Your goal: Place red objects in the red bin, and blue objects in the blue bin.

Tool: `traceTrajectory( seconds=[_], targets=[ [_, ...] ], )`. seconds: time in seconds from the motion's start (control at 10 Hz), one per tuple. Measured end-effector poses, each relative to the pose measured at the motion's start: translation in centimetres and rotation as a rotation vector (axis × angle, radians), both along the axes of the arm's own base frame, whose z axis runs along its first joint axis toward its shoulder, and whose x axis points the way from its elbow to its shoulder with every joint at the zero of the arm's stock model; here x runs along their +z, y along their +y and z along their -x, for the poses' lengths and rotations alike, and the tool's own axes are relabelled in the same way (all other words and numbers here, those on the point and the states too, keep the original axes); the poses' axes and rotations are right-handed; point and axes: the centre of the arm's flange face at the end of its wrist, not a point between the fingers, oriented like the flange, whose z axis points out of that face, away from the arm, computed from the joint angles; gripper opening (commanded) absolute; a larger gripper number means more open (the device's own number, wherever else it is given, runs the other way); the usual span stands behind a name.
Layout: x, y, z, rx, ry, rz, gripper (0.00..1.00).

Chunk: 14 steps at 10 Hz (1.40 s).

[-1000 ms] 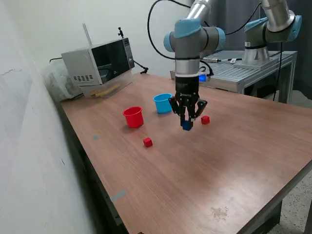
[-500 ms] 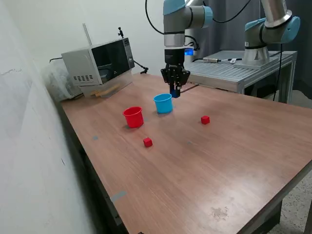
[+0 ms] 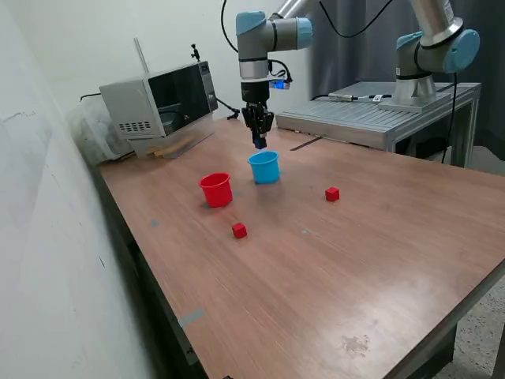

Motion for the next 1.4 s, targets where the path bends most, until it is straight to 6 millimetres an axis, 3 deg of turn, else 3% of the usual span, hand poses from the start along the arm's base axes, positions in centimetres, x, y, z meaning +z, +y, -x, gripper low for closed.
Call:
traceTrajectory(
  seconds=[0.8, 0.9, 1.4],
  targets=[
    [-1.7, 1.7, -1.4, -0.035, -0.046, 0.011, 0.0],
    [-1.9, 1.9, -1.6, -0.039, -0.056, 0.012, 1.0],
    [-2.1, 2.2, -2.0, -0.046, -0.077, 0.014, 1.0]
  ],
)
